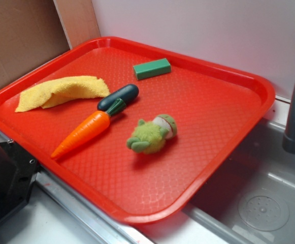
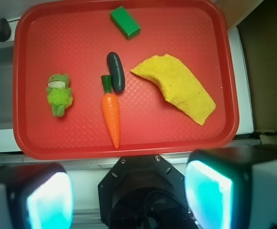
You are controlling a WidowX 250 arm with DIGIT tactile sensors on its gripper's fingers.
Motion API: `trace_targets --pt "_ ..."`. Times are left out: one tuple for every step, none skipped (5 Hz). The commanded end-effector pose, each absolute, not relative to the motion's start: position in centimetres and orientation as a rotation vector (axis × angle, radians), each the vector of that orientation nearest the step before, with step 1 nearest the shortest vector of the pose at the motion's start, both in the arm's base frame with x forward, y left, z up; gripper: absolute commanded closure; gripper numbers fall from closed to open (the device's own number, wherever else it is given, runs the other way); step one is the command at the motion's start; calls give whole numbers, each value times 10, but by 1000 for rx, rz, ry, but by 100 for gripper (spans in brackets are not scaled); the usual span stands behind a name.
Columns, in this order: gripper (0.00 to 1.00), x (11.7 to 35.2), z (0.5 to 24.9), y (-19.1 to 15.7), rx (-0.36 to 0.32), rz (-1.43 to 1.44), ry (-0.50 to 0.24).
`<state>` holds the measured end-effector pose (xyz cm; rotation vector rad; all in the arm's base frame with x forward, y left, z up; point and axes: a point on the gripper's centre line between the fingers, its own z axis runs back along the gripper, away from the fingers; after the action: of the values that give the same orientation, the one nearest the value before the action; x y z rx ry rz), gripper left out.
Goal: Grab the carrot.
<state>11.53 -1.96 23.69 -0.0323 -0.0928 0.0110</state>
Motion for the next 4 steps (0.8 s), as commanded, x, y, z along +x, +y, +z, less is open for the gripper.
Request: trace_targets --pt "0 115 237 -20 -32 11 -93" --pt "0 130 212 -18 -116 75 -159" --pt "0 141 180 -31 -125 144 -155" --pt "0 157 142 -31 -152 179 -178"
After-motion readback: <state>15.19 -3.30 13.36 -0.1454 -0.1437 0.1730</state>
